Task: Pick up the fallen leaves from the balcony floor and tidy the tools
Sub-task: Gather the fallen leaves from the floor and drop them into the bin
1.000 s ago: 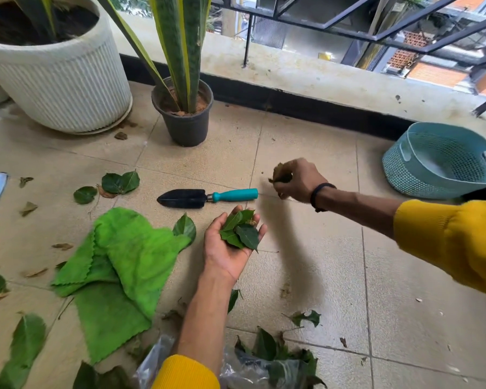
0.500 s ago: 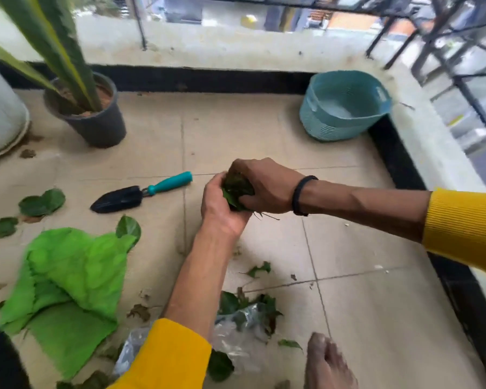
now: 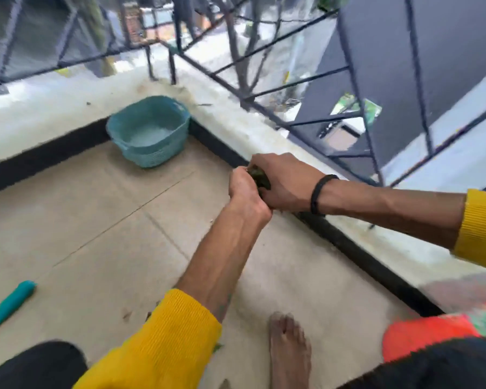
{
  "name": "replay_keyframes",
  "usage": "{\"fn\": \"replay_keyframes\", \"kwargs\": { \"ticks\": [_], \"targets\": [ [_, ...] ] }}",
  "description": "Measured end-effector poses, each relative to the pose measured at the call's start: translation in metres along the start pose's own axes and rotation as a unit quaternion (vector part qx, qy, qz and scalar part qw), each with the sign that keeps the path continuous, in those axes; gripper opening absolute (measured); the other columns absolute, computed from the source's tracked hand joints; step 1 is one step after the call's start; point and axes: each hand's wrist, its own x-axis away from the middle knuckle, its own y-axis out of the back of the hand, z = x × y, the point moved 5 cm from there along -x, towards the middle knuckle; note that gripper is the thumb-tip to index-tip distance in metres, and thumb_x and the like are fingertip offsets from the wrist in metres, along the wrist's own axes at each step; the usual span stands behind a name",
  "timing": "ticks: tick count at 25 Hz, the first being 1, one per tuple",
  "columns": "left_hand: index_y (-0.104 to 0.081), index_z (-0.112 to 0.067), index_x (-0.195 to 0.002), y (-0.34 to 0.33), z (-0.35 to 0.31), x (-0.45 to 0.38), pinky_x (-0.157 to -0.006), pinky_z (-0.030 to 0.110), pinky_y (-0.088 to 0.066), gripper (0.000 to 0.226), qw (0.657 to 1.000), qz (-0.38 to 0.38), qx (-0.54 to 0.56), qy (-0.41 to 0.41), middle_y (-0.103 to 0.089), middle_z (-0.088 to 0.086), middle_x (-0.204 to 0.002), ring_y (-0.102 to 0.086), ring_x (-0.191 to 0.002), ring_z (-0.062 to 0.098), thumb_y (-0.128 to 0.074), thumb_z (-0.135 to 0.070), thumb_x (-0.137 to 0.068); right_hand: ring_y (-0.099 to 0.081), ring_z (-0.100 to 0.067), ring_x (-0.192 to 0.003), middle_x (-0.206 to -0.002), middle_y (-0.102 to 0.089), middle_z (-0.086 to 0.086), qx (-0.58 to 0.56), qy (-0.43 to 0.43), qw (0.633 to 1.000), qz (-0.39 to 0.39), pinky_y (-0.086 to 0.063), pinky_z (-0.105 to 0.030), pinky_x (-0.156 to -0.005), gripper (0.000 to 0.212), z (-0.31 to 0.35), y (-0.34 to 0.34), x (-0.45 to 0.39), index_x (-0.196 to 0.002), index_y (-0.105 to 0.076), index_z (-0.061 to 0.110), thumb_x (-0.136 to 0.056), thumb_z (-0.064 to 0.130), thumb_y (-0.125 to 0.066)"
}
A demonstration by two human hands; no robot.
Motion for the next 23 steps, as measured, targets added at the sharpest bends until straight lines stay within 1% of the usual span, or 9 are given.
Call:
{"fn": "replay_keyframes", "kwargs": {
  "ticks": [4, 6, 8, 11, 13, 15, 17, 20, 23],
  "targets": [
    [-0.059, -0.012, -0.061, -0.089, 0.062, 0.011, -0.052, 0.022, -0.048, 0.048, 0.997, 0.012, -0.053, 0.054, -0.061, 0.008, -0.058, -0.062, -0.056, 0.02, -0.033, -0.021, -0.1, -0.06, -0.03, -0.084, -0.093, -0.067, -0.009, -0.039, -0.112, 0.993, -0.029, -0.038, -0.033, -0.061, 0.018, -0.083, 0.049, 0.051, -0.095, -0.055, 0.017, -0.08, 0.021, -0.062],
    [-0.058, -0.011, -0.061, -0.112, 0.096, 0.029, -0.059, 0.024, -0.05, 0.045, 0.993, -0.002, -0.085, 0.084, -0.06, 0.01, -0.064, -0.062, -0.058, 0.02, -0.035, -0.019, -0.1, -0.062, -0.03, -0.086, -0.092, -0.068, -0.007, -0.097, -0.181, 0.978, -0.031, -0.039, -0.034, -0.062, 0.016, -0.107, 0.065, 0.089, -0.092, -0.053, 0.02, -0.079, 0.023, -0.061],
    [-0.059, -0.01, -0.07, -0.141, 0.151, 0.067, -0.063, 0.03, -0.052, 0.041, 0.971, 0.009, -0.151, 0.187, -0.065, 0.011, -0.064, -0.066, -0.058, 0.022, -0.035, -0.02, -0.101, -0.062, -0.03, -0.088, -0.094, -0.067, -0.007, -0.146, -0.298, 0.943, -0.023, -0.038, -0.034, -0.064, 0.016, -0.135, 0.084, 0.16, -0.094, -0.054, 0.018, -0.08, 0.023, -0.061],
    [-0.064, -0.005, -0.08, -0.181, 0.229, 0.132, -0.072, 0.036, -0.056, 0.045, 0.924, 0.017, -0.212, 0.318, -0.069, 0.016, -0.073, -0.068, -0.069, 0.029, -0.035, -0.03, -0.103, -0.065, -0.024, -0.09, -0.093, -0.069, -0.003, -0.266, -0.467, 0.838, -0.094, -0.048, -0.033, -0.073, 0.012, -0.161, 0.102, 0.278, -0.093, -0.061, 0.018, -0.081, 0.019, -0.063],
    [-0.069, -0.002, -0.085, -0.197, 0.286, 0.175, -0.089, 0.041, -0.055, 0.045, 0.89, 0.013, -0.266, 0.37, -0.071, 0.017, -0.081, -0.07, -0.076, 0.03, -0.039, -0.032, -0.1, -0.067, -0.016, -0.081, -0.085, -0.072, -0.003, -0.389, -0.597, 0.673, -0.199, -0.051, -0.019, -0.074, 0.009, -0.172, 0.098, 0.362, -0.093, -0.071, 0.016, -0.085, 0.018, -0.067],
    [-0.073, 0.0, -0.107, -0.196, 0.328, 0.202, -0.098, 0.046, -0.054, 0.048, 0.863, 0.018, -0.327, 0.384, -0.075, 0.02, -0.101, -0.073, -0.095, 0.034, -0.048, -0.039, -0.097, -0.064, -0.018, -0.071, -0.089, -0.072, -0.017, -0.564, -0.67, 0.387, -0.288, -0.053, -0.02, -0.069, 0.011, -0.171, 0.062, 0.419, -0.096, -0.072, 0.011, -0.091, 0.018, -0.064],
    [-0.069, -0.005, -0.122, -0.194, 0.347, 0.217, -0.101, 0.054, -0.052, 0.051, 0.851, -0.014, -0.368, 0.375, -0.071, 0.021, -0.119, -0.068, -0.111, 0.04, -0.055, -0.045, -0.094, -0.062, -0.026, -0.077, -0.101, -0.067, -0.022, -0.673, -0.634, 0.134, -0.357, -0.055, -0.028, -0.058, 0.023, -0.171, 0.032, 0.452, -0.114, -0.066, 0.011, -0.095, 0.007, -0.055],
    [-0.069, -0.007, -0.126, -0.222, 0.345, 0.229, -0.094, 0.057, -0.055, 0.047, 0.858, 0.029, -0.368, 0.357, -0.067, 0.025, -0.125, -0.067, -0.108, 0.045, -0.053, -0.037, -0.094, -0.049, -0.04, -0.125, -0.14, -0.048, -0.02, -0.715, -0.55, -0.043, -0.43, -0.058, -0.05, -0.079, 0.045, -0.178, 0.032, 0.474, -0.138, -0.054, 0.018, -0.094, 0.006, -0.056],
    [-0.069, -0.022, -0.117, -0.248, 0.312, 0.242, -0.058, 0.03, -0.052, 0.039, 0.845, -0.007, -0.407, 0.346, -0.051, 0.041, -0.091, -0.055, -0.067, 0.032, -0.034, -0.021, -0.099, -0.028, -0.041, -0.144, -0.152, -0.029, -0.021, -0.704, -0.529, -0.109, -0.461, -0.042, -0.058, -0.106, 0.03, -0.165, 0.079, 0.482, -0.127, -0.051, 0.009, -0.097, 0.008, -0.053]
  ]
}}
